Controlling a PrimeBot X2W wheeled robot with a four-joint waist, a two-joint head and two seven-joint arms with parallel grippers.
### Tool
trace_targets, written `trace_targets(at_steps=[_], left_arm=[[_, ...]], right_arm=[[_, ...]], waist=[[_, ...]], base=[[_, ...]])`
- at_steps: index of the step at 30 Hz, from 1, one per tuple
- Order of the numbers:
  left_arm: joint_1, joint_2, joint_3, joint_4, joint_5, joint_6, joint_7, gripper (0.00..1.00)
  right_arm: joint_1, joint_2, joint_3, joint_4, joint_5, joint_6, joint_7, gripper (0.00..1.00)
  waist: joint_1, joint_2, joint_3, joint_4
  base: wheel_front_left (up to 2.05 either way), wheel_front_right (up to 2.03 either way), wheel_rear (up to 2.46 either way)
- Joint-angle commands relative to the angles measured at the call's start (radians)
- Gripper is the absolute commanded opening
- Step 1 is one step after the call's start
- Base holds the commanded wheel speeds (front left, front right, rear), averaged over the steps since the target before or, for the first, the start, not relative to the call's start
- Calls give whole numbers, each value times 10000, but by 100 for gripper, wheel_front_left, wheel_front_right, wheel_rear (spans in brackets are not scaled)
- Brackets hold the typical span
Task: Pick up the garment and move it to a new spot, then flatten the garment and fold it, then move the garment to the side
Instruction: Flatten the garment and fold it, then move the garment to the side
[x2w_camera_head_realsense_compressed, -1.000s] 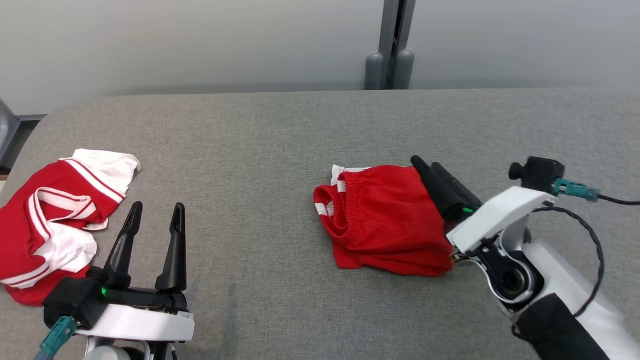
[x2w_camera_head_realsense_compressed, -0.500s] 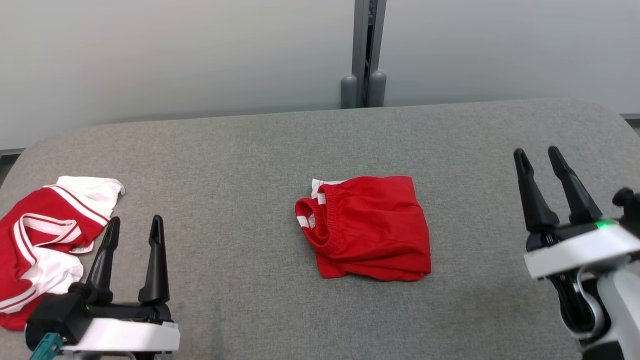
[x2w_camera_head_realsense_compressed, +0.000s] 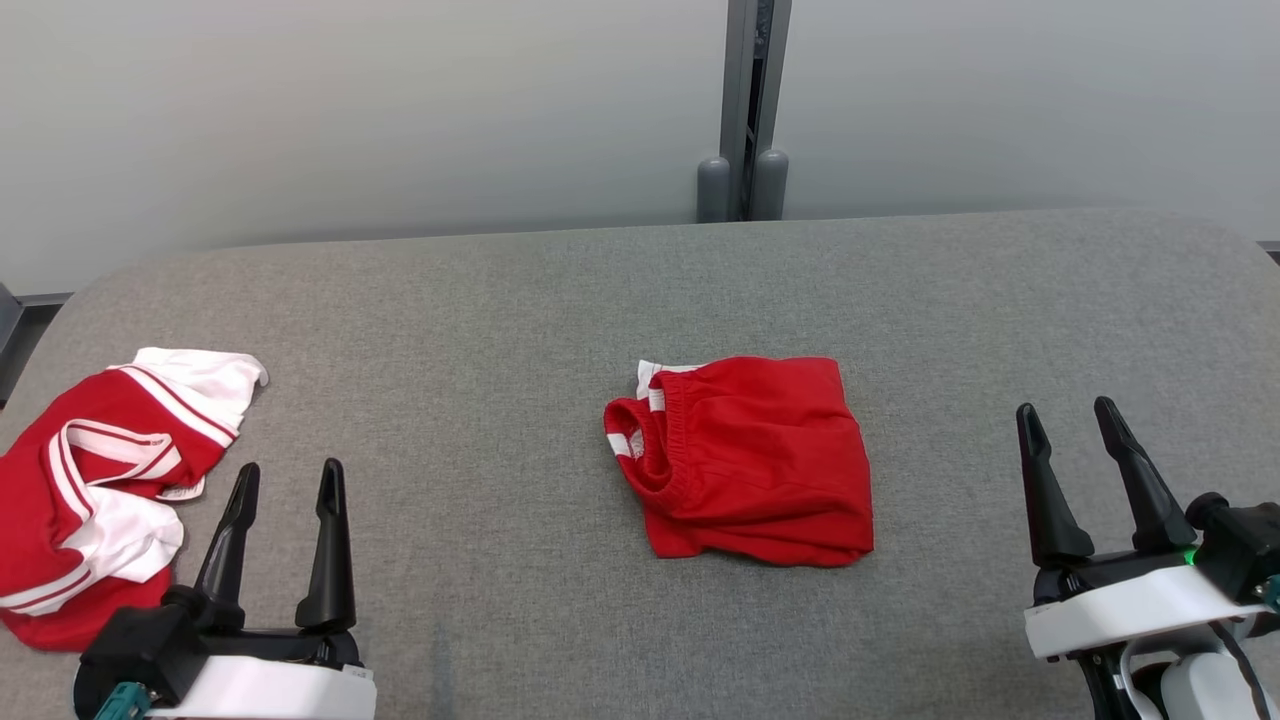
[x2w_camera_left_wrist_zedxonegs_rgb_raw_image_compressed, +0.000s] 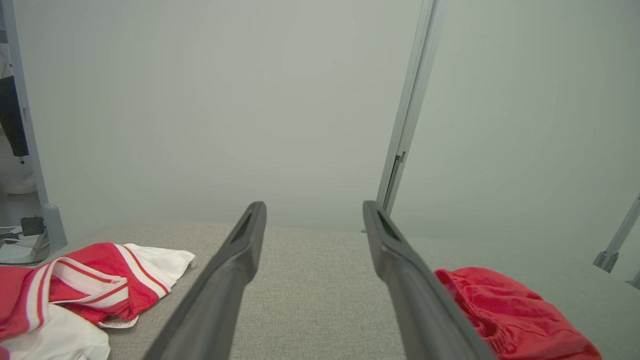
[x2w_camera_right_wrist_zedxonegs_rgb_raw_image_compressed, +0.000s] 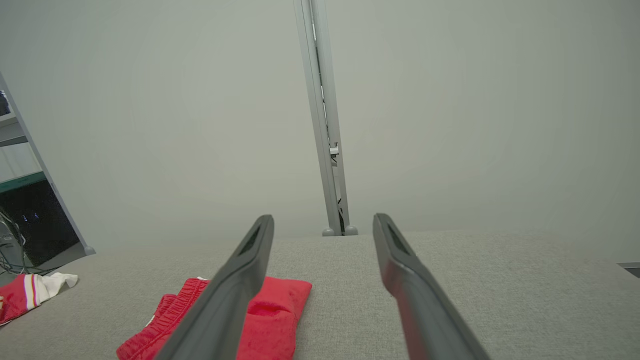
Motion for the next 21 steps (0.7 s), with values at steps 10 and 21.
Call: trace_targets(at_steps=[10, 21], left_arm=[[-61, -5, -214, -40, 73, -15, -47, 100], [-64, -13, -613, 158, -83, -15, -47, 100]], right_arm=[[-64, 37, -218, 542, -224, 19, -42, 100], [-1178, -235, 326, 2887, 343, 19, 157, 100]], waist=[[0, 0, -160, 150], [0, 0, -356, 829]], base=[[0, 0, 0], [0, 0, 0]])
